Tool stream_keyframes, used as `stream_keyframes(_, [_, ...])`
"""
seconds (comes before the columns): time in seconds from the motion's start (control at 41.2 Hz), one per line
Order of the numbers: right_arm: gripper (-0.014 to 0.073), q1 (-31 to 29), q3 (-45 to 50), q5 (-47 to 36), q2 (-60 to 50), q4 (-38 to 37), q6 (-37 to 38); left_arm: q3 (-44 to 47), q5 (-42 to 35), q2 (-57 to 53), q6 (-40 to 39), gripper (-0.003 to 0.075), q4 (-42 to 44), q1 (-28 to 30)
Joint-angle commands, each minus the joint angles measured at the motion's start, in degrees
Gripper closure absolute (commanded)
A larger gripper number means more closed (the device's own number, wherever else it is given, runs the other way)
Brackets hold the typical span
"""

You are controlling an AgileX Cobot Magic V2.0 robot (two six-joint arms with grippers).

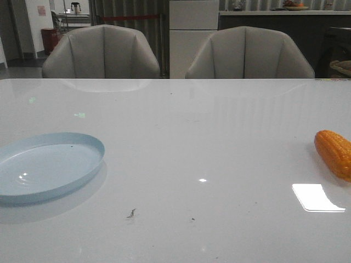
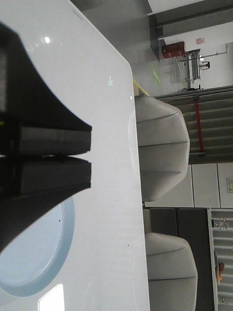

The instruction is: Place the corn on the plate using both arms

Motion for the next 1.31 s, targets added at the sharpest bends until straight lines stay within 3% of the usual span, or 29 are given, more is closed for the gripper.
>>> stream_keyframes(0.0, [0.0576, 0.08, -1.16, -5.21, -1.3, -0.01, -0.13, 2.19, -5.07, -1.12, -0.17, 0.0627, -0.45, 0.15])
stream_keyframes(0.85, [0.0576, 0.08, -1.16, -6.79, -1.3, -0.01, -0.13, 2.19, -5.83, -1.12, -0.17, 0.0627, -0.68, 0.15])
stream_keyframes(0.947, [0.0576, 0.08, -1.16, -8.92, -1.3, -0.01, -0.13, 2.19, -8.94, -1.12, -0.17, 0.0627, -0.68, 0.15])
stream_keyframes(1.166, [0.0576, 0.08, -1.16, -21.78, -1.3, -0.01, -0.13, 1.34, -25.48, -1.12, -0.17, 0.0627, -0.78, 0.15])
stream_keyframes(1.287, [0.0576, 0.14, -4.77, -25.86, -1.3, 0.56, 0.61, -2.98, -22.1, -1.01, -0.28, 0.0627, -0.78, 0.15])
